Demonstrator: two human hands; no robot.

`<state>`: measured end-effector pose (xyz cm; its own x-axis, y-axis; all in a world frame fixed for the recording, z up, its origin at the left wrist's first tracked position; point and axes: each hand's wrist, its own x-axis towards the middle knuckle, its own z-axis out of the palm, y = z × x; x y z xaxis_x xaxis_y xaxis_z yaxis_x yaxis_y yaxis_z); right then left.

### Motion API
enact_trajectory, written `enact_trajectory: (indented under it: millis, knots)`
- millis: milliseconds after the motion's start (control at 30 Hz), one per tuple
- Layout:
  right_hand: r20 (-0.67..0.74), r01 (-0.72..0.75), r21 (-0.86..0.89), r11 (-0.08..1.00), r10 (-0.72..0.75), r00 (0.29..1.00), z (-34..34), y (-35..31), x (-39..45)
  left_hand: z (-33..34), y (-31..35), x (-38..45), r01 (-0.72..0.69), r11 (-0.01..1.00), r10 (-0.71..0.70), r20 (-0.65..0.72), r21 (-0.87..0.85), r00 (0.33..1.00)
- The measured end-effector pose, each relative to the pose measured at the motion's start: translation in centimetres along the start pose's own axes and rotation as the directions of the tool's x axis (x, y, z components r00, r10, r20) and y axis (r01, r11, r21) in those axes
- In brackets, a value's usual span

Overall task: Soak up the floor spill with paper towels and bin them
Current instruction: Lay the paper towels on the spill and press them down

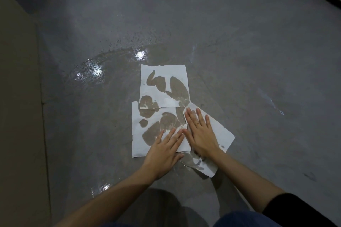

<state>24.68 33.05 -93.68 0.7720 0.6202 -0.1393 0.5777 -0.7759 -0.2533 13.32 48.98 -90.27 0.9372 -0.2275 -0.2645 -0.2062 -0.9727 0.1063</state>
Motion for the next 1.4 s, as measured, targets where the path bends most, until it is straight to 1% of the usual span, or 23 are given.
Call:
enact_trajectory:
  millis: [167, 300, 367, 433, 500, 533, 567, 600, 633, 667, 700, 733, 767, 800, 867, 933, 967, 1033, 1100, 1167, 1267, 1333, 1400]
  knots:
    - [0.007, 0.009, -0.001, 1.0, -0.009, 1.0, -0.2, -0.4, 0.1, 0.0, -0.2, -0.1, 0.007, 0.999, -0.006, 0.015, -0.047, 1.0]
    - [-0.015, 0.031, 0.134, 0.99, -0.03, 0.999, -2.9, 0.4, 1.2, -0.9, -0.3, -0.2, 0.006, 0.997, -0.005, 0.021, -0.076, 1.0]
    - [-0.054, 0.091, 0.123, 0.988, -0.085, 0.995, -3.9, 1.3, 1.8, -1.4, -0.2, -0.3, -0.002, 0.993, 0.001, -0.01, -0.118, 1.0]
    - [0.004, 0.179, 0.041, 0.983, -0.179, 0.984, -3.6, 1.8, 1.9, -1.6, -0.4, -0.5, 0.016, 0.987, -0.028, -0.075, -0.158, 0.997]
    - [0.133, 0.208, -0.015, 0.978, -0.204, 0.97, -2.8, 1.9, 1.8, -1.2, -0.8, -0.8, 0.062, 0.981, -0.09, -0.15, -0.183, 0.985]
    - [0.167, 0.212, -0.026, 0.977, -0.205, 0.965, -2.6, 2.0, 1.9, -1.1, -1.1, -0.9, 0.083, 0.975, -0.12, -0.174, -0.208, 0.977]
    - [0.167, 0.205, -0.008, 0.979, -0.201, 0.965, -2.7, 1.9, 1.8, -0.9, -1.4, -1.1, 0.098, 0.966, -0.144, -0.183, -0.238, 0.973]
    - [0.128, 0.185, 0.04, 0.982, -0.189, 0.974, -2.8, 1.8, 1.8, -0.6, -1.7, -1.3, 0.112, 0.959, -0.163, -0.181, -0.261, 0.97]
    - [0.039, 0.14, 0.124, 0.982, -0.145, 0.989, -3.0, 1.7, 1.6, -0.4, -2.0, -1.5, 0.122, 0.952, -0.176, -0.176, -0.28, 0.969]
    - [-0.082, 0.067, 0.239, 0.969, -0.049, 0.995, -3.1, 1.5, 1.2, -0.3, -2.2, -1.6, 0.127, 0.947, -0.183, -0.171, -0.295, 0.968]
    - [-0.194, -0.01, 0.352, 0.936, 0.083, 0.978, -3.2, 1.3, 0.6, -0.3, -2.3, -1.8, 0.126, 0.944, -0.184, -0.172, -0.306, 0.968]
    - [-0.266, -0.079, 0.434, 0.897, 0.211, 0.94, -3.1, 1.2, -0.2, -0.4, -2.2, -1.8, 0.117, 0.944, -0.179, -0.178, -0.31, 0.968]
    - [-0.303, -0.137, 0.475, 0.869, 0.308, 0.902, -3.0, 1.0, -1.1, -0.6, -2.1, -1.8, 0.102, 0.947, -0.165, -0.185, -0.305, 0.969]
    - [-0.314, -0.187, 0.48, 0.857, 0.367, 0.876, -2.7, 0.8, -2.1, -0.8, -1.9, -1.8, 0.081, 0.952, -0.142, -0.192, -0.294, 0.971]
    - [-0.291, -0.255, 0.445, 0.858, 0.408, 0.865, -1.9, 0.4, -4.2, -1.2, -1.3, -1.6, 0.03, 0.964, -0.083, -0.193, -0.263, 0.978]
    - [-0.221, -0.292, 0.374, 0.881, 0.39, 0.894, -1.2, -0.3, -5.9, -1.4, -0.5, -1.0, -0.012, 0.973, -0.034, -0.194, -0.232, 0.98]
    - [-0.176, -0.299, 0.304, 0.905, 0.361, 0.916, -0.7, -0.5, -6.6, -1.3, -0.1, -0.8, -0.022, 0.973, -0.024, -0.195, -0.231, 0.98]
    - [-0.098, -0.276, 0.125, 0.953, 0.288, 0.952, 0.6, -0.8, -7.5, -1.3, 0.4, -0.4, -0.012, 0.96, -0.044, -0.192, -0.281, 0.981]
    - [-0.056, -0.247, 0.015, 0.969, 0.247, 0.967, 1.3, -1.0, -7.9, -1.1, 0.4, -0.1, 0.018, 0.941, -0.086, -0.19, -0.337, 0.978]
    - [-0.036, -0.251, -0.007, 0.968, 0.251, 0.967, 1.2, -1.1, -7.8, -0.8, -0.1, 0.0, 0.041, 0.938, -0.115, -0.197, -0.345, 0.974]
    - [-0.073, -0.256, -0.039, 0.966, 0.252, 0.965, 0.6, -1.3, -7.7, -0.7, -1.0, 0.0, 0.059, 0.932, -0.149, -0.228, -0.358, 0.962]
    - [-0.083, -0.184, -0.039, 0.982, 0.18, 0.98, -0.1, -2.0, -7.5, -0.7, -1.3, -0.2, 0.057, 0.934, -0.155, -0.254, -0.354, 0.955]
    - [-0.043, -0.017, -0.001, 1.0, 0.017, 0.999, -0.2, -3.0, -7.0, -0.6, -1.8, -0.4, 0.064, 0.935, -0.164, -0.265, -0.35, 0.95]
